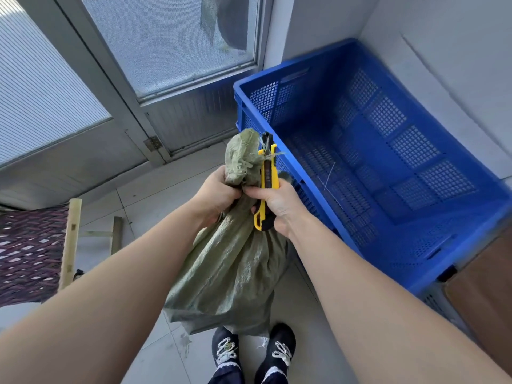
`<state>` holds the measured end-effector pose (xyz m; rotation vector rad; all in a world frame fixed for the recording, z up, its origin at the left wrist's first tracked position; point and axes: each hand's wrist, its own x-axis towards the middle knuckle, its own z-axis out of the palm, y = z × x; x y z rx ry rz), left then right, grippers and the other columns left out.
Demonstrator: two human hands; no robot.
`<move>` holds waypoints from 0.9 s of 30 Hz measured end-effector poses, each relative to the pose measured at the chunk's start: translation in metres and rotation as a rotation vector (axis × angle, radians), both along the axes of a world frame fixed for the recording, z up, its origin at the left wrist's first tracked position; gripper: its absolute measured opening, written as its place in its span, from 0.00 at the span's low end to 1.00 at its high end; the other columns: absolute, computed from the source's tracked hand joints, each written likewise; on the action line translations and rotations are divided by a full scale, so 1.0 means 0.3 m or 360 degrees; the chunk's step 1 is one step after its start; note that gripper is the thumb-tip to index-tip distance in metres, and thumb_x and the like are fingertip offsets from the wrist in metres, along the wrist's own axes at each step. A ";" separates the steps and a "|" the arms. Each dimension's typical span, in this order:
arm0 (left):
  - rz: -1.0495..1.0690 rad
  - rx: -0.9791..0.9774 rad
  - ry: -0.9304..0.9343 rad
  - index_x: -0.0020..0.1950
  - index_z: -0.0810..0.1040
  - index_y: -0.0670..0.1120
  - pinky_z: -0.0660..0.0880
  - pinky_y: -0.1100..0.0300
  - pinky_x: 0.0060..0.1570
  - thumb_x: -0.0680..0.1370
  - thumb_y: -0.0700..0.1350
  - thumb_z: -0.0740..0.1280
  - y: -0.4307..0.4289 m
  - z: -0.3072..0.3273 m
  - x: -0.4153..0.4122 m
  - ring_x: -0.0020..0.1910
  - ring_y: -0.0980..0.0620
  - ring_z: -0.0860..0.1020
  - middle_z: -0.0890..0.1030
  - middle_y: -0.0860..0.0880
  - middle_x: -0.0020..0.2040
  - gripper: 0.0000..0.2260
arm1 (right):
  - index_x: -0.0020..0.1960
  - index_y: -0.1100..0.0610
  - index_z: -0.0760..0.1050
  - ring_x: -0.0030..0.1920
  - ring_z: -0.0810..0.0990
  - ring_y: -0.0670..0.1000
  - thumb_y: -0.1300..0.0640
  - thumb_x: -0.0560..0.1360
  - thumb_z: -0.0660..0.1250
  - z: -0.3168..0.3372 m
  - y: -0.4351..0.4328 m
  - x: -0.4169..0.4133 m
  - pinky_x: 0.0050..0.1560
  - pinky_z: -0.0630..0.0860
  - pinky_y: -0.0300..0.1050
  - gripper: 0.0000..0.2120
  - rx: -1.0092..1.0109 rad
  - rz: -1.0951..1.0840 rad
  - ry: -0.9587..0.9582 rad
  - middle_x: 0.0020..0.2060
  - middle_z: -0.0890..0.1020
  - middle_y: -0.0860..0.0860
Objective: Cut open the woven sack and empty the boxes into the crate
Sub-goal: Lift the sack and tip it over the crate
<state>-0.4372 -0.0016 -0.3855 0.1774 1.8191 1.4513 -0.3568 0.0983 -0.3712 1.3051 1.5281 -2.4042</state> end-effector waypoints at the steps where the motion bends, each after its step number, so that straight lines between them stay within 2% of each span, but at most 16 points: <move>1: 0.0008 0.0011 0.0013 0.59 0.73 0.36 0.79 0.63 0.34 0.68 0.21 0.58 0.000 -0.005 -0.002 0.43 0.49 0.79 0.80 0.43 0.46 0.23 | 0.41 0.57 0.77 0.33 0.75 0.51 0.69 0.69 0.74 0.001 0.001 0.000 0.30 0.72 0.43 0.10 0.0007 0.0018 -0.0023 0.34 0.80 0.53; 4: 0.0027 0.0047 0.0009 0.55 0.75 0.37 0.78 0.63 0.33 0.68 0.22 0.60 -0.005 0.003 0.002 0.41 0.49 0.79 0.80 0.44 0.43 0.20 | 0.41 0.58 0.77 0.32 0.75 0.52 0.69 0.68 0.74 0.008 0.003 -0.002 0.29 0.71 0.43 0.09 0.0043 0.0029 -0.0042 0.34 0.79 0.53; 7: 0.0074 0.0100 -0.0127 0.51 0.76 0.43 0.79 0.53 0.44 0.61 0.29 0.62 -0.026 0.014 0.000 0.43 0.45 0.79 0.80 0.43 0.43 0.21 | 0.42 0.57 0.78 0.32 0.75 0.52 0.68 0.69 0.73 0.012 -0.001 -0.006 0.29 0.72 0.42 0.08 0.0083 -0.0032 -0.0023 0.34 0.81 0.52; 8: 0.0081 0.0094 -0.0162 0.53 0.76 0.44 0.77 0.49 0.48 0.59 0.31 0.61 -0.044 0.010 -0.001 0.45 0.44 0.79 0.79 0.42 0.45 0.24 | 0.42 0.57 0.78 0.32 0.76 0.51 0.68 0.69 0.74 0.013 -0.003 -0.006 0.29 0.72 0.42 0.09 0.0097 -0.0062 -0.0024 0.34 0.81 0.52; 10: -0.0003 -0.0028 -0.0221 0.62 0.72 0.45 0.76 0.48 0.50 0.58 0.33 0.62 -0.105 -0.031 -0.003 0.48 0.44 0.78 0.78 0.40 0.53 0.31 | 0.41 0.57 0.77 0.32 0.75 0.51 0.68 0.69 0.74 0.020 -0.007 -0.003 0.29 0.72 0.42 0.09 0.0119 -0.0113 -0.0028 0.35 0.81 0.52; 11: -0.0117 -0.0174 -0.0220 0.66 0.69 0.46 0.76 0.50 0.49 0.60 0.32 0.63 -0.143 -0.055 0.003 0.49 0.46 0.78 0.76 0.41 0.56 0.34 | 0.40 0.57 0.76 0.32 0.75 0.51 0.68 0.69 0.74 0.023 -0.008 0.000 0.29 0.73 0.42 0.10 0.0139 -0.0134 -0.0037 0.35 0.80 0.51; 13: -0.0409 -0.0657 -0.0063 0.70 0.65 0.46 0.80 0.51 0.46 0.60 0.35 0.67 -0.218 -0.115 0.025 0.50 0.47 0.78 0.74 0.42 0.60 0.38 | 0.39 0.56 0.75 0.31 0.74 0.50 0.68 0.69 0.75 0.024 -0.013 0.002 0.30 0.73 0.42 0.11 0.0177 -0.0177 -0.0056 0.35 0.80 0.51; 15: -0.0642 -0.1132 0.0116 0.69 0.66 0.45 0.79 0.47 0.52 0.58 0.42 0.74 -0.272 -0.174 0.048 0.54 0.43 0.76 0.73 0.41 0.61 0.40 | 0.39 0.56 0.75 0.31 0.75 0.50 0.68 0.69 0.75 0.023 -0.018 -0.002 0.29 0.74 0.41 0.10 0.0184 -0.0202 -0.0063 0.35 0.80 0.50; 17: -0.0726 -0.1399 0.0262 0.65 0.69 0.43 0.76 0.46 0.58 0.60 0.50 0.79 -0.298 -0.208 0.065 0.57 0.42 0.74 0.73 0.41 0.61 0.37 | 0.41 0.57 0.77 0.33 0.76 0.50 0.68 0.69 0.75 0.019 -0.021 -0.009 0.29 0.74 0.41 0.09 0.0186 -0.0207 -0.0058 0.36 0.81 0.50; 19: -0.0771 -0.1521 0.0323 0.58 0.73 0.43 0.76 0.50 0.56 0.63 0.55 0.79 -0.314 -0.207 0.074 0.54 0.44 0.76 0.76 0.43 0.56 0.30 | 0.44 0.58 0.78 0.33 0.77 0.49 0.68 0.69 0.75 0.013 -0.023 -0.011 0.28 0.74 0.40 0.09 0.0199 -0.0203 -0.0057 0.37 0.82 0.50; 23: -0.0910 -0.1578 0.0519 0.44 0.73 0.43 0.75 0.55 0.45 0.75 0.51 0.68 -0.331 -0.220 0.083 0.44 0.45 0.76 0.78 0.44 0.46 0.12 | 0.43 0.58 0.79 0.32 0.77 0.48 0.67 0.69 0.75 0.000 -0.035 -0.012 0.28 0.75 0.39 0.09 0.0220 -0.0216 -0.0041 0.36 0.82 0.50; 27: -0.0937 -0.1609 0.0677 0.39 0.71 0.45 0.73 0.56 0.41 0.79 0.49 0.61 -0.357 -0.218 0.090 0.41 0.46 0.75 0.74 0.48 0.38 0.11 | 0.45 0.59 0.79 0.34 0.77 0.50 0.65 0.68 0.77 -0.006 -0.050 -0.014 0.30 0.75 0.40 0.10 0.0232 -0.0220 -0.0048 0.38 0.83 0.51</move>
